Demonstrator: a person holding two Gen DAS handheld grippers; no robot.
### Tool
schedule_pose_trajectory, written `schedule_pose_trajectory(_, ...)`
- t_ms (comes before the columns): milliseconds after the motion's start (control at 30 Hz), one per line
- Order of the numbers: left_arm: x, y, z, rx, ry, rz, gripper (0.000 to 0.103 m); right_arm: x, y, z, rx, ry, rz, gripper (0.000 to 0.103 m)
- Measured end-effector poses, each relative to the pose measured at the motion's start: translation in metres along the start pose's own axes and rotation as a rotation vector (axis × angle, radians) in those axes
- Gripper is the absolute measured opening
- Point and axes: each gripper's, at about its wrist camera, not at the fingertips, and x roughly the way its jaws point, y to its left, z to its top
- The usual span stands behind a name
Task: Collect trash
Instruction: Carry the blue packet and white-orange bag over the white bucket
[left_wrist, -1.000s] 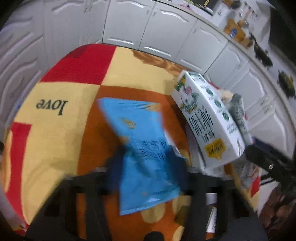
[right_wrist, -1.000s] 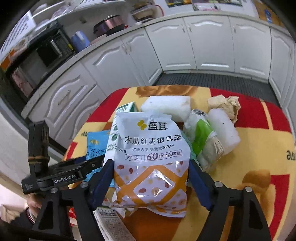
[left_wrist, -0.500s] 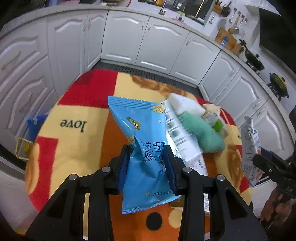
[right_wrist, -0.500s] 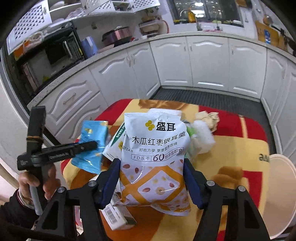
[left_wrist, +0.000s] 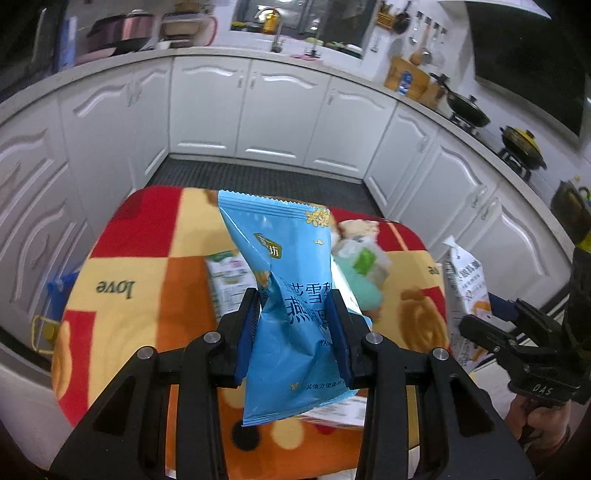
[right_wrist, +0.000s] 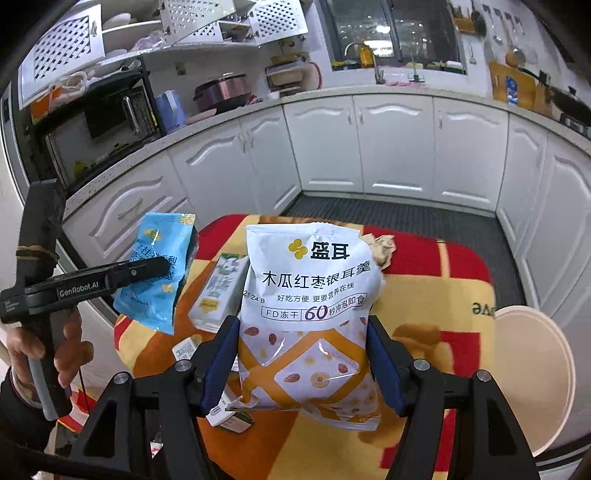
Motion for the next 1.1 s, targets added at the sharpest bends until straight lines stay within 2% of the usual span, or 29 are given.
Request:
schedule_pose_trajectory(433, 0.014, -0.060, 0.001, 0.098, 0.006, -0.034, 0.035, -0.020, -0.021, -0.009, 0.029, -0.030, -0.049, 0.066)
schedule_pose_trajectory(733, 0.023, -0.095, 0.006, 0.133, 0.018, -0.086, 0.035, -0.038, -0.046, -0.018, 0.075, -0.047, -0.093, 0.066)
schedule_pose_trajectory(1100, 0.051, -0.152, 0.006, 0.183, 0.054, -0.145, 0.034, -0.061, -0.098, -0.035, 0.159, -0.054, -0.189, 0.067)
